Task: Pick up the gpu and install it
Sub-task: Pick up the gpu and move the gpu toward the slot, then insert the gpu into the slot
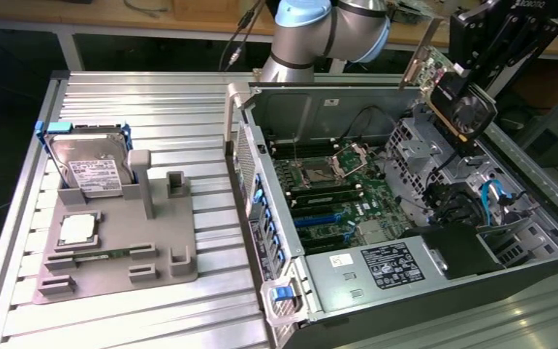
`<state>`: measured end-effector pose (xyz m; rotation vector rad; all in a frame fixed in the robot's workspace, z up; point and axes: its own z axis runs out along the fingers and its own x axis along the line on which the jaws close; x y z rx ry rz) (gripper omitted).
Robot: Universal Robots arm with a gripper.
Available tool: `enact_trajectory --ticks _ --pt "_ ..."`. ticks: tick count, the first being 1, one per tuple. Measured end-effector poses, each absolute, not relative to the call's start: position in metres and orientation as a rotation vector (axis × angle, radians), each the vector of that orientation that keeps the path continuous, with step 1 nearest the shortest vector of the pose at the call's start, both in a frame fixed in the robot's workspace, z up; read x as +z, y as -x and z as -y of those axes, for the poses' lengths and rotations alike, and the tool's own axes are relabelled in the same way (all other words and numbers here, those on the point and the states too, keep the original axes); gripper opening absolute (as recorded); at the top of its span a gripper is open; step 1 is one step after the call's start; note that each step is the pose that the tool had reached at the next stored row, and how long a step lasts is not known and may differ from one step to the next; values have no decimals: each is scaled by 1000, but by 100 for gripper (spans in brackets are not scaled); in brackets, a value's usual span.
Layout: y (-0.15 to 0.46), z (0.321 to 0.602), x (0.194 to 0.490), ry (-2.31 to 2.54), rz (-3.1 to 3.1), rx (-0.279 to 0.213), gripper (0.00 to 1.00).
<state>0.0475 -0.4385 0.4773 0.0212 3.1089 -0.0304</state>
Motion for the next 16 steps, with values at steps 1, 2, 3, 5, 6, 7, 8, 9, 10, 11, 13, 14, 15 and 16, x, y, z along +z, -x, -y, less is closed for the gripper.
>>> enact_trajectory --ticks 1,2,3,5,6,7,8,9,10,11,13,14,15,16 --pt "-45 438 477 -21 -3109 -30 27" --pt "-42 438 477 -21 -3109 -30 27" --pt "-40 438 477 -21 -3109 -31 27" --pt "-35 438 477 -21 -3109 -30 27" --pt "-34 438 477 -21 -3109 -30 27" --pt "-33 438 477 -21 -3109 -31 27" --pt "-33 438 477 -21 -3109 -31 27" --pt "-33 438 477 -21 -3109 -31 27" --pt "-33 438 477 -21 -3109 -30 27" --pt "-33 438 477 -21 -3109 -31 27" --pt "-33 438 477 -21 -3109 -31 27" --pt "-33 438 477 -21 -3109 -31 27" --pt "-33 438 477 -21 -3109 -30 27" --pt "-33 438 477 -21 -3109 -31 27"
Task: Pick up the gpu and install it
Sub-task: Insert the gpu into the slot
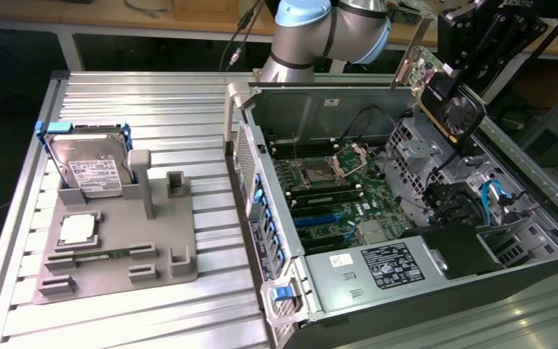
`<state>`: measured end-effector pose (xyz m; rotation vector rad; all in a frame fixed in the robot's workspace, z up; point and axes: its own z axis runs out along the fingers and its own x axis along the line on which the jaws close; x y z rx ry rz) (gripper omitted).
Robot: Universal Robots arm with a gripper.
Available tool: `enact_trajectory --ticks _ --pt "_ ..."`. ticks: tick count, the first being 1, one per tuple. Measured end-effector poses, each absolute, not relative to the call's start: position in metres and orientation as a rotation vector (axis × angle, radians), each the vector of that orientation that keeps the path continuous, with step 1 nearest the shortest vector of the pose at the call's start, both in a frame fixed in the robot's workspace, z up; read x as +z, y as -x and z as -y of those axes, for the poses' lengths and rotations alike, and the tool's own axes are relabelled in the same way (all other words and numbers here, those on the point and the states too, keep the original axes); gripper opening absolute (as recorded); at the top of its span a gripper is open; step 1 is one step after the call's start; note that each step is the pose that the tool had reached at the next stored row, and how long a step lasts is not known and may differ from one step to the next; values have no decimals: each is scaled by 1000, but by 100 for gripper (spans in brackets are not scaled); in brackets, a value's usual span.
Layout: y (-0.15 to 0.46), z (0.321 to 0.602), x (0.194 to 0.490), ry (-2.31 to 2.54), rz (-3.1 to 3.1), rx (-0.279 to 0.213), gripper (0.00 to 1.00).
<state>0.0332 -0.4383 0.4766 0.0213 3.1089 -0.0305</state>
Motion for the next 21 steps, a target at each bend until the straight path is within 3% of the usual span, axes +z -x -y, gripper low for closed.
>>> enact_trajectory --ticks 21 --pt "-33 438 475 379 -3084 -23 27"
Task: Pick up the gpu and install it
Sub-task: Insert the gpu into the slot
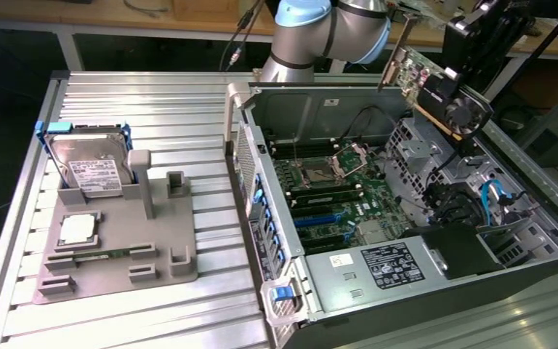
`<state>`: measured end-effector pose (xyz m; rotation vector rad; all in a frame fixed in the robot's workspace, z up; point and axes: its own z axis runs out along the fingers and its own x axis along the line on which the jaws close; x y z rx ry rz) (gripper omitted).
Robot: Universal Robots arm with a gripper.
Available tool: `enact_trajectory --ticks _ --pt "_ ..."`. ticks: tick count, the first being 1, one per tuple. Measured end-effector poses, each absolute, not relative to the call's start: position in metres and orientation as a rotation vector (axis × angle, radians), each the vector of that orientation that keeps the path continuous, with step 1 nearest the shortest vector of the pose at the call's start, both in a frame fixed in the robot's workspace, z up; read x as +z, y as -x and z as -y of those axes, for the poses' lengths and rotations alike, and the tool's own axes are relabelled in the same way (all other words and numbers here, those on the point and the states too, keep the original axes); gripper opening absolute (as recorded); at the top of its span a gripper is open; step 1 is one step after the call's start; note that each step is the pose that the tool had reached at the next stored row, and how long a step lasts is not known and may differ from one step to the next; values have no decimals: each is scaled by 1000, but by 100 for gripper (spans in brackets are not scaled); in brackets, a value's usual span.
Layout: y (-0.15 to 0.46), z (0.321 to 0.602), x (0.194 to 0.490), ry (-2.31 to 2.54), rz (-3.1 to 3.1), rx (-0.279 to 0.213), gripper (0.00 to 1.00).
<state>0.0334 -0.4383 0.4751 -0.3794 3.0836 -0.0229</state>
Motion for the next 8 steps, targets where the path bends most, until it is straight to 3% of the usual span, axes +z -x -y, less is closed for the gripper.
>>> enact_trajectory --ticks 8 --pt "-34 438 473 618 -3044 -19 27"
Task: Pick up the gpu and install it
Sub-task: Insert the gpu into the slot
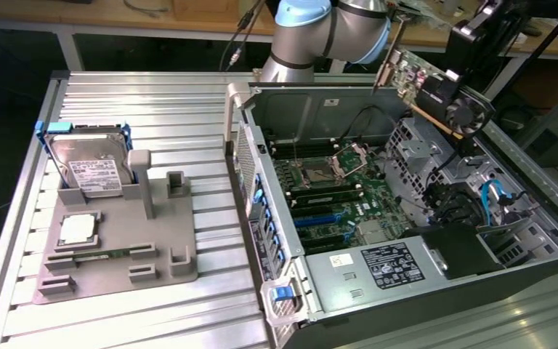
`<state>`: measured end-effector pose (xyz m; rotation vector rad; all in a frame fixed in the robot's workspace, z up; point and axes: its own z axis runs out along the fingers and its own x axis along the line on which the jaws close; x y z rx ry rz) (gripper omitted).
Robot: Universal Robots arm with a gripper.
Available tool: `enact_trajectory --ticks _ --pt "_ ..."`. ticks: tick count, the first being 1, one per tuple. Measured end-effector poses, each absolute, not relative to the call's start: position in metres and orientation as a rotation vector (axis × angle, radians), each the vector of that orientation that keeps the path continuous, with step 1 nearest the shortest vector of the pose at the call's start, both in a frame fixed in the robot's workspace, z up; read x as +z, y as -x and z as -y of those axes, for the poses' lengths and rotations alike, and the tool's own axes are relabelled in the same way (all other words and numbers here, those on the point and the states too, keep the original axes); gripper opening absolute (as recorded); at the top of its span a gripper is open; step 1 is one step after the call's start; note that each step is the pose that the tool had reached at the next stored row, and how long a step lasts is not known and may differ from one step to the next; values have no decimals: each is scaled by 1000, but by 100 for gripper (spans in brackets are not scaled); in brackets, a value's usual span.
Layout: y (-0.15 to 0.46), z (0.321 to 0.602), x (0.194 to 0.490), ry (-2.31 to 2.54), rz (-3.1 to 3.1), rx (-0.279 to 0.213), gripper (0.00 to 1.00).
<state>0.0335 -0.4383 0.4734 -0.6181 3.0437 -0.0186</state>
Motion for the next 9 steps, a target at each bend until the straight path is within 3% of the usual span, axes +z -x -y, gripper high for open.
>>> enact_trajectory --ticks 9 --pt "-34 438 471 887 -2975 -14 27"
